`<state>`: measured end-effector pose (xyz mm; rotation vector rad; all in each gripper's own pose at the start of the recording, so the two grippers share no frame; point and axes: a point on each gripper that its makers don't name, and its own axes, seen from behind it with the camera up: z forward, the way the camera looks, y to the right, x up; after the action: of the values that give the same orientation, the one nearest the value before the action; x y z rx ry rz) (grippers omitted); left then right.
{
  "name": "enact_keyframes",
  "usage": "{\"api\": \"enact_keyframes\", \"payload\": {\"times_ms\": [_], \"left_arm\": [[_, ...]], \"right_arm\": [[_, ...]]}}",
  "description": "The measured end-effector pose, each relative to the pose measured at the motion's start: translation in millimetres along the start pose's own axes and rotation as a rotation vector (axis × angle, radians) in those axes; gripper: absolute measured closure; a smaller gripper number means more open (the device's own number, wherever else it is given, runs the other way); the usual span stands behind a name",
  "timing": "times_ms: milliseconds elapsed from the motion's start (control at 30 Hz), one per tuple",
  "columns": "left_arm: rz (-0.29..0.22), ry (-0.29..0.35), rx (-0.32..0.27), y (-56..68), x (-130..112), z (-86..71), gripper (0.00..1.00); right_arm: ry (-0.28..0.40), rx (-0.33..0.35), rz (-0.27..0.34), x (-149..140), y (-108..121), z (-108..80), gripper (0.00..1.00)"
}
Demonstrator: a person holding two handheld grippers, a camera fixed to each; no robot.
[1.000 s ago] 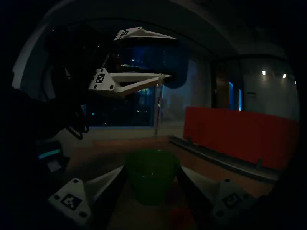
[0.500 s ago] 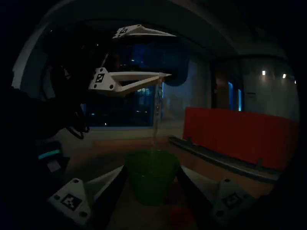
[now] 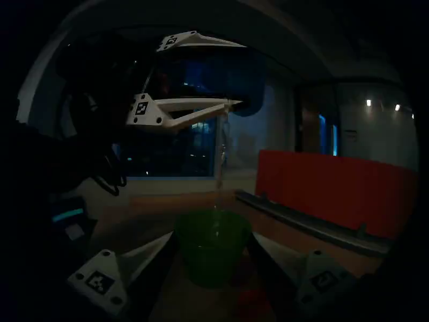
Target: Pour water
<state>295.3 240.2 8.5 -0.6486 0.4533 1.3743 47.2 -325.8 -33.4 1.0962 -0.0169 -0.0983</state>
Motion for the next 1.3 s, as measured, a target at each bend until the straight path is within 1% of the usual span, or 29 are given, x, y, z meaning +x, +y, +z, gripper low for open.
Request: {"api": "enact_keyframes", "payload": {"times_ms": [267,567,967,1300], "left_arm": [[0.027,0.000,0.004,0.3,0,2.3,0.10],[0.064,-0.003,0.015,-3.5,1,4.4,0.10],[0.111,-0.006,0.028,-9.5,3,1.7,0.10],[0.158,-0.006,0.042,-10.3,7,-1.3,0.10]], "right_arm": [[0.001,-0.001,-0.001,2,1,-0.5,0.00],[0.002,-0.006,-0.001,0,2,-1.2,0.00],[0.003,-0.008,0.000,0,2,-0.2,0.00],[0.005,-0.013,0.001,-1,4,-0.4,0.00]]}}
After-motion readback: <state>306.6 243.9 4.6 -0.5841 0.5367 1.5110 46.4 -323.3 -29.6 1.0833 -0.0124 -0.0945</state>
